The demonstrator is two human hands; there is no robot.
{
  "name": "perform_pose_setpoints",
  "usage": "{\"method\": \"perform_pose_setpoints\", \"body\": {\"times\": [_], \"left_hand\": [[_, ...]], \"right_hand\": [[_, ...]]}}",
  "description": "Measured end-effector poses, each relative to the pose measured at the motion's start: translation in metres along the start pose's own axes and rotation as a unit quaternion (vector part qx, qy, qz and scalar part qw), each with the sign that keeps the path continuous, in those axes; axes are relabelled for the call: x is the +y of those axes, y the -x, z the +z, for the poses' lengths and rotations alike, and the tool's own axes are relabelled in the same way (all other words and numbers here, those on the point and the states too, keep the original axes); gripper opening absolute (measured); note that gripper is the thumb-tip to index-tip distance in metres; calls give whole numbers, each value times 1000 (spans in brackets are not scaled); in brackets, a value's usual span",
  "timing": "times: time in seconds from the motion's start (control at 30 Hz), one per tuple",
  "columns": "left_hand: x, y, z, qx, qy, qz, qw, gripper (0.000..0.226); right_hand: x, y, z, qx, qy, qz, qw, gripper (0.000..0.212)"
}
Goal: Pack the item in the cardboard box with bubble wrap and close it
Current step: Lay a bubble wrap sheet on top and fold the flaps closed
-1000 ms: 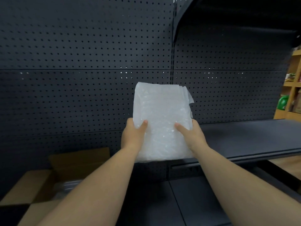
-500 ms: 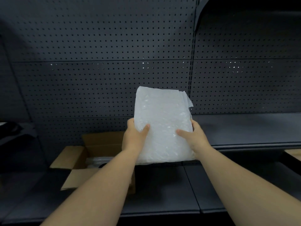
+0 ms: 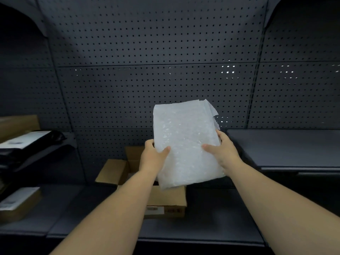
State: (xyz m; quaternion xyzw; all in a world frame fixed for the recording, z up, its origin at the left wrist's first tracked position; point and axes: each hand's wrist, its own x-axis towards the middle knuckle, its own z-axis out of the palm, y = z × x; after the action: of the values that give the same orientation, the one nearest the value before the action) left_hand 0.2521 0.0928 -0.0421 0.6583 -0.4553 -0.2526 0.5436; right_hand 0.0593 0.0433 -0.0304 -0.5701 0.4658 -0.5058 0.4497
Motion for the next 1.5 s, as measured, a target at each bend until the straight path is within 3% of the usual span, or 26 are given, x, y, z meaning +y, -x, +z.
{"method": "perform_pose_setpoints", "body": {"times": [0.2, 0.3, 0.4, 0.57, 0.67, 0.77, 0.87, 0.93, 1.0, 1.13, 1.17, 1.23, 1.27, 1.4, 1.5], "left_hand": [[-29, -47, -68, -13, -3, -17, 1000, 40], [-41, -71, -100, -23, 68, -58, 996, 38], [-50, -88, -127, -52, 173, -117, 977, 35], [-62, -106, -156, -135, 236, -178, 946, 33], [-70, -109, -159, -144, 256, -212, 932, 30], [-77, -112, -155, -111, 297, -212, 924, 38], [-82, -114, -150, -42, 350, -206, 913, 41], [-82, -113, -147, 10, 390, -195, 900, 39], [-78, -110, -145, 41, 432, -192, 880, 37], [-70, -106, -138, 47, 490, -199, 848, 29], [-68, -104, -137, 36, 496, -199, 844, 26], [-67, -102, -135, 8, 504, -202, 840, 24], [-67, -102, -136, -9, 508, -205, 836, 27], [-70, -105, -153, -44, 532, -192, 823, 44], [-74, -110, -173, -66, 513, -179, 837, 37]], "right_hand": [[0, -7, 83, 6, 14, 8, 1000, 59], [-2, -11, 117, 2, 38, 9, 999, 58], [-3, -15, 141, -26, 76, 19, 997, 54], [-11, -21, 164, -69, 148, 59, 985, 44], [-18, -27, 171, -81, 202, 66, 974, 47], [-22, -32, 181, -56, 264, 53, 961, 66], [-15, -38, 189, 60, 321, 57, 943, 94], [-9, -35, 195, 129, 286, 80, 946, 101], [0, -31, 204, 142, 169, 124, 967, 107], [9, -20, 224, 52, -107, 234, 965, 130], [9, -18, 226, 35, -162, 244, 956, 113], [5, -14, 228, 31, -215, 228, 949, 57], [5, -14, 228, 35, -216, 211, 952, 45], [-1, -16, 212, 65, -179, 121, 974, 44], [-9, -13, 192, 53, -93, 79, 991, 44]]}}
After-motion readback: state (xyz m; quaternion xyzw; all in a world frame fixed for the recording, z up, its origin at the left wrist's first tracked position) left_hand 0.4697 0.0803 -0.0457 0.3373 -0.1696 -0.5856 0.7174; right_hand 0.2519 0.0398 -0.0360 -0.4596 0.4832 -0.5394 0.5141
